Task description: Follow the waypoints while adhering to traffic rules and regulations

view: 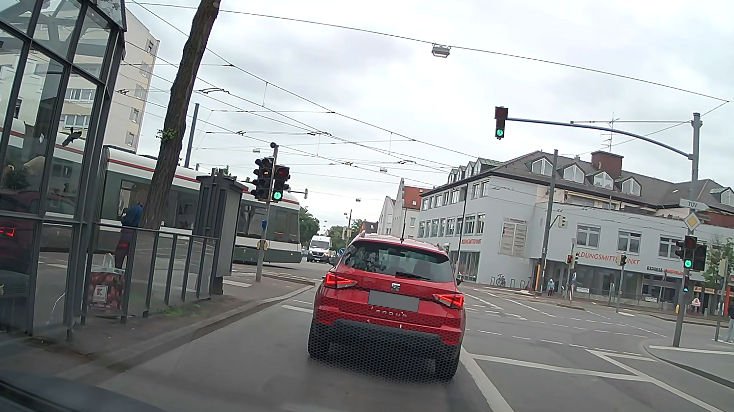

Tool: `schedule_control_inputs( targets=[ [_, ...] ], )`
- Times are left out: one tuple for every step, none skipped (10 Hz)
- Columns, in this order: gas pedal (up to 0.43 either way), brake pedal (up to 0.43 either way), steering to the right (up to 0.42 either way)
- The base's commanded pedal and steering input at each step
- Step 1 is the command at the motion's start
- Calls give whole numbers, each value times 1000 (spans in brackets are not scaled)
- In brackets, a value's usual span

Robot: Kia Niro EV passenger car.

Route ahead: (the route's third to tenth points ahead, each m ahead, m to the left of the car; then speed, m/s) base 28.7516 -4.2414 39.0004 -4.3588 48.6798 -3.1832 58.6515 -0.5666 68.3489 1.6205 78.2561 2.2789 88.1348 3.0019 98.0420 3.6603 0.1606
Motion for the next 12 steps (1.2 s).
schedule_control_inputs(
  targets=[
    [0, 0, -5],
    [0, 0, -5],
    [157, 0, -5],
    [189, 0, -5],
    [209, 0, -5],
    [220, 0, -5],
    [260, 0, -5],
    [280, 0, -5],
    [319, 0, -5],
    [358, 0, -5],
    [378, 0, -5],
    [390, 0, -5]
  ],
)
